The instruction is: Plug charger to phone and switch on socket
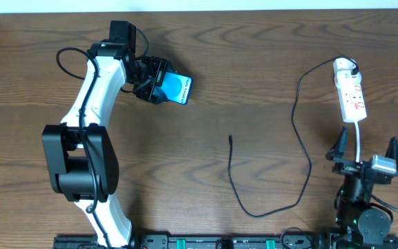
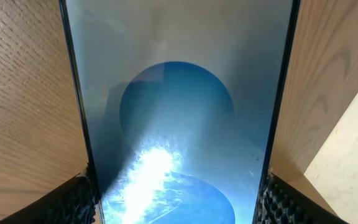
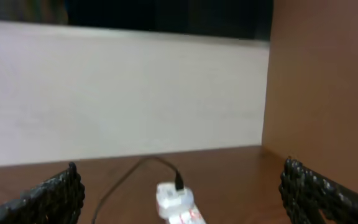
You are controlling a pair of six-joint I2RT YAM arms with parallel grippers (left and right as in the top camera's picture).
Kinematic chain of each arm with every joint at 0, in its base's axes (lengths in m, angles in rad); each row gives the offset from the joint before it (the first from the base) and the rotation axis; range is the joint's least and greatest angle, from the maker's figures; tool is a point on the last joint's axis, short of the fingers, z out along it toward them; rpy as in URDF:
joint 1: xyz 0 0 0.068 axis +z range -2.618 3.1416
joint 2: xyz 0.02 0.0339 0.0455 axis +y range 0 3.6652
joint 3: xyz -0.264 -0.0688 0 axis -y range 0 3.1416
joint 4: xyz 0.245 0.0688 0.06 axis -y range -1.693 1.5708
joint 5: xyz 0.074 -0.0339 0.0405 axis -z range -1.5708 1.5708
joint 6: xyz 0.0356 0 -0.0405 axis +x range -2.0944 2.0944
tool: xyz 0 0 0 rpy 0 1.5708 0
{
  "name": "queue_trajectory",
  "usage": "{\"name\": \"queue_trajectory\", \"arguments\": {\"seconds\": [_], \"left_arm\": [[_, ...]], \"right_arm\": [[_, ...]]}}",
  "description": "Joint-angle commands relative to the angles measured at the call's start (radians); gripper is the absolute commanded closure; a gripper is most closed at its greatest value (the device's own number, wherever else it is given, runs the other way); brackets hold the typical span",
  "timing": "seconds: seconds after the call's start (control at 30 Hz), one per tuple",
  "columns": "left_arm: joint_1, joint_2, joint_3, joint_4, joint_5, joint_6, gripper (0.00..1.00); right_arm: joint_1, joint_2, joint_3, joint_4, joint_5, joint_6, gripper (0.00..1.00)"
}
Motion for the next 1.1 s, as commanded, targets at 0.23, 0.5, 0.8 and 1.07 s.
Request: {"name": "queue_trajectory", "arguments": {"seconds": [0.23, 0.5, 0.8, 1.07], "left_arm": [[-0.003, -0.033, 0.026, 0.002, 0.034, -0.009, 0.93], [-0.003, -0.033, 0.026, 0.001, 0.034, -0.008, 0.93], [-0.003, -0.033, 0.026, 0.002, 0.034, -0.009, 0.92], [-0.003, -0.033, 0.026, 0.001, 0.021, -0.018, 0.93]], "right_arm": [[0.003, 0.144, 0.28, -0.14, -0.077, 0.024, 0.01], [0.003, 0.677, 0.733, -0.408, -0.364, 0.049, 0.01], [0.004, 1.274, 1.102, -0.615, -1.008, 0.058, 0.01], [0.006, 1.669, 1.157, -0.362, -1.559, 0.13, 0.01]]}}
